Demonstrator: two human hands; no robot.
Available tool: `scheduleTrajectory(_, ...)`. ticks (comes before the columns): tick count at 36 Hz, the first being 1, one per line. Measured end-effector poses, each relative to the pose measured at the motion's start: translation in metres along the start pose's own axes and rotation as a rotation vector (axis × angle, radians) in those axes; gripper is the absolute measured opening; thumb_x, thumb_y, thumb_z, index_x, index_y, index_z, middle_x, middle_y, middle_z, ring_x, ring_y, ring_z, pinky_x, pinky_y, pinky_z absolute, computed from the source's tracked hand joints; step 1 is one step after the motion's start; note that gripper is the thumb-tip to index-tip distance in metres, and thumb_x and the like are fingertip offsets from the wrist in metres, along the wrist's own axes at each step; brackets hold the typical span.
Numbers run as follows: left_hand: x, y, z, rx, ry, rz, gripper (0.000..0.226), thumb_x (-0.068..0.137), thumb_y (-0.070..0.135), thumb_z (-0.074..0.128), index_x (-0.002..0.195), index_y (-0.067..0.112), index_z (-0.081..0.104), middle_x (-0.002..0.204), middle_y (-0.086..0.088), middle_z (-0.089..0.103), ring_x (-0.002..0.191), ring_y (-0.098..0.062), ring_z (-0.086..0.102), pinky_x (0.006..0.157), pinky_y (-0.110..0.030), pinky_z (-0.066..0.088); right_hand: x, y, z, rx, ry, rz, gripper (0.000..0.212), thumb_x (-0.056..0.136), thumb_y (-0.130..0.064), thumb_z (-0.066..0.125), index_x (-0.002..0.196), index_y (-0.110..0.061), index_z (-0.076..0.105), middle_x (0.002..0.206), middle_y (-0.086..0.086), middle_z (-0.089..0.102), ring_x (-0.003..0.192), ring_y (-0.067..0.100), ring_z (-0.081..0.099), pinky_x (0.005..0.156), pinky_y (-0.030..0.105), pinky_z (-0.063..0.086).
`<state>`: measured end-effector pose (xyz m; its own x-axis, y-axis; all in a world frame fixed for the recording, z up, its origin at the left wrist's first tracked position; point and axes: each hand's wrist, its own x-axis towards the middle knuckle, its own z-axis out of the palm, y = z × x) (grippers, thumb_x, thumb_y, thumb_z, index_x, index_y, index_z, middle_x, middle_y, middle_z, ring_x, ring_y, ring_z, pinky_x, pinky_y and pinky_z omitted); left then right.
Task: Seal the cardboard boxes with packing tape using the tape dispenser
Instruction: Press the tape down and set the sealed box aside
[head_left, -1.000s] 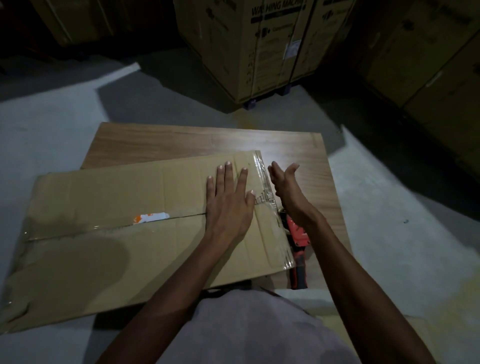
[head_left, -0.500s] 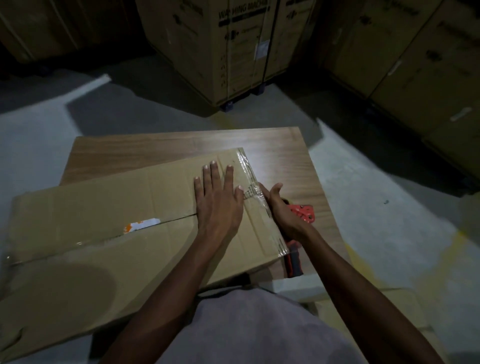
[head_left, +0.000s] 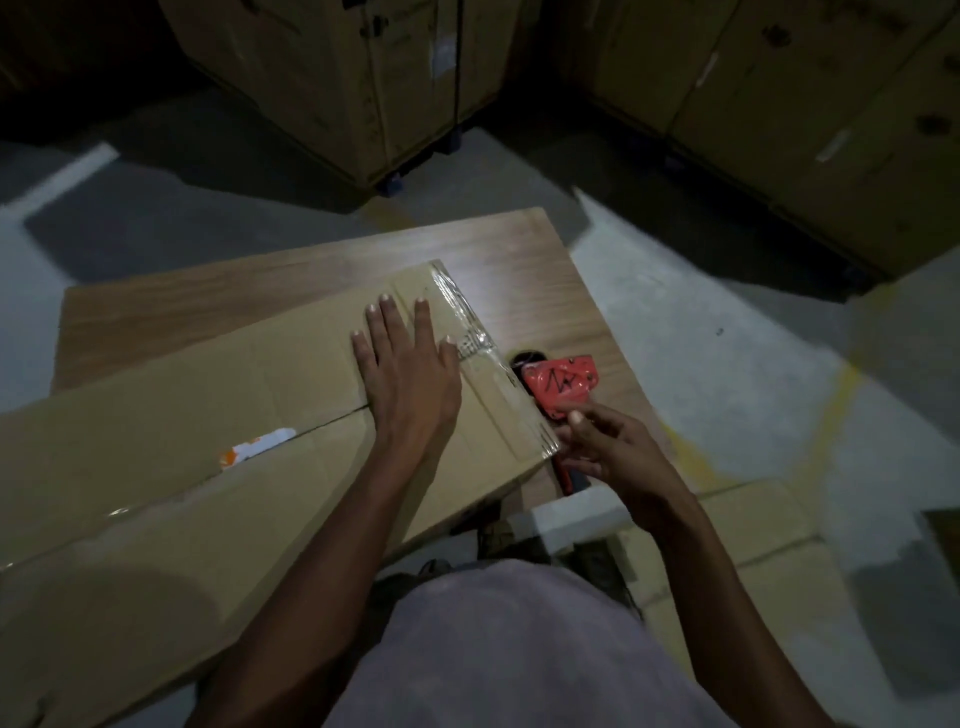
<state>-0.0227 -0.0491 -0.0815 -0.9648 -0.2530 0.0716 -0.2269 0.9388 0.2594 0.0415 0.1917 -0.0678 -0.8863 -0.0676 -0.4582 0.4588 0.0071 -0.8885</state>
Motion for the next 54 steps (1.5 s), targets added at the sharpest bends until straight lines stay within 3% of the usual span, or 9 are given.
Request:
scheduleTrajectory(10, -0.002, 0.000, -0.004, -0.030, -0.051, 0.014, 0.063, 0.107, 0.046, 0.024, 0.163, 0.020, 0.013, 0.169, -0.019, 0.002, 0.157, -0.033, -0.003, 0.125, -0.052, -0.004, -0.026, 0.022, 0.011, 0.362, 0.069, -0.027, 0.036, 0.091, -0.009, 0.067, 0.126, -0.009, 0.066, 0.113, 0.015, 0.075, 0.095, 0.023, 0.074, 0.084, 0.035, 0.064)
scheduleTrajectory(16, -0.002, 0.000, -0.006, -0.026, -0.064, 0.023, 0.063, 0.107, 0.046, 0.023, 0.163, 0.020, 0.012, 0.169, -0.019, 0.001, 0.157, -0.033, -0.005, 0.125, -0.051, -0.004, -0.022, 0.029, 0.012, 0.438, 0.067, -0.026, 0.041, 0.096, 0.009, 0.061, 0.135, -0.002, 0.060, 0.102, 0.016, 0.073, 0.078, 0.028, 0.069, 0.064, 0.022, 0.059)
scheduleTrajectory(26, -0.004, 0.001, -0.009, -0.028, -0.065, 0.027, 0.062, 0.108, 0.046, 0.023, 0.163, 0.019, 0.013, 0.169, -0.019, 0.001, 0.157, -0.033, -0.003, 0.125, -0.051, -0.003, -0.005, 0.049, 0.009, 0.499, 0.009, -0.065, 0.052, 0.080, 0.002, 0.075, 0.130, -0.013, 0.066, 0.093, 0.003, 0.076, 0.085, 0.013, 0.075, 0.076, 0.028, 0.061)
scheduleTrajectory(31, -0.004, 0.001, -0.011, -0.033, -0.076, 0.029, 0.062, 0.108, 0.045, 0.023, 0.163, 0.019, 0.013, 0.169, -0.020, 0.001, 0.157, -0.033, -0.003, 0.125, -0.051, -0.004, 0.000, 0.049, 0.011, 0.505, -0.017, -0.063, 0.058, 0.078, 0.000, 0.077, 0.134, -0.007, 0.061, 0.080, 0.002, 0.073, 0.062, 0.005, 0.067, 0.054, 0.015, 0.054)
scheduleTrajectory(36, -0.004, 0.002, -0.013, -0.034, -0.080, 0.026, 0.062, 0.108, 0.045, 0.025, 0.163, 0.019, 0.014, 0.169, -0.020, 0.001, 0.157, -0.032, -0.004, 0.125, -0.051, -0.004, 0.007, 0.047, 0.007, 0.544, -0.070, -0.017, 0.057, 0.083, 0.010, 0.068, 0.137, -0.007, 0.057, 0.079, 0.004, 0.073, 0.062, 0.006, 0.067, 0.052, 0.016, 0.053)
scheduleTrajectory(42, -0.005, 0.003, -0.015, -0.027, -0.085, 0.027, 0.061, 0.108, 0.045, 0.024, 0.163, 0.019, 0.014, 0.169, -0.020, 0.001, 0.157, -0.033, -0.004, 0.125, -0.052, -0.003, 0.017, 0.043, 0.001, 0.528, -0.142, 0.081, 0.071, 0.080, 0.011, 0.070, 0.144, -0.013, 0.054, 0.097, 0.004, 0.076, 0.085, 0.014, 0.074, 0.069, 0.030, 0.060)
scheduleTrajectory(47, -0.006, 0.004, -0.018, -0.023, -0.100, 0.030, 0.062, 0.109, 0.045, 0.023, 0.163, 0.019, 0.012, 0.169, -0.020, -0.001, 0.157, -0.033, -0.005, 0.125, -0.053, -0.003, 0.024, 0.032, -0.003, 0.551, -0.228, 0.209, 0.075, 0.081, 0.011, 0.065, 0.150, -0.011, 0.048, 0.119, 0.012, 0.066, 0.089, 0.017, 0.073, 0.068, 0.029, 0.061)
scheduleTrajectory(52, -0.006, 0.004, -0.017, -0.023, -0.093, 0.034, 0.062, 0.109, 0.045, 0.022, 0.163, 0.019, 0.011, 0.169, -0.020, -0.002, 0.157, -0.032, -0.006, 0.125, -0.053, -0.002, 0.023, 0.025, 0.005, 0.564, -0.236, 0.292, 0.041, 0.079, 0.001, 0.069, 0.114, -0.019, 0.079, 0.083, -0.001, 0.071, 0.058, 0.006, 0.059, 0.058, 0.022, 0.054)
scheduleTrajectory(54, -0.007, 0.003, -0.017, -0.022, -0.088, 0.031, 0.062, 0.108, 0.044, 0.024, 0.163, 0.018, 0.013, 0.169, -0.021, 0.000, 0.157, -0.033, -0.004, 0.125, -0.053, -0.002, 0.020, 0.027, 0.013, 0.595, -0.166, 0.312, 0.039, 0.077, -0.003, 0.069, 0.112, -0.018, 0.076, 0.080, 0.000, 0.065, 0.055, 0.006, 0.052, 0.055, 0.019, 0.050)
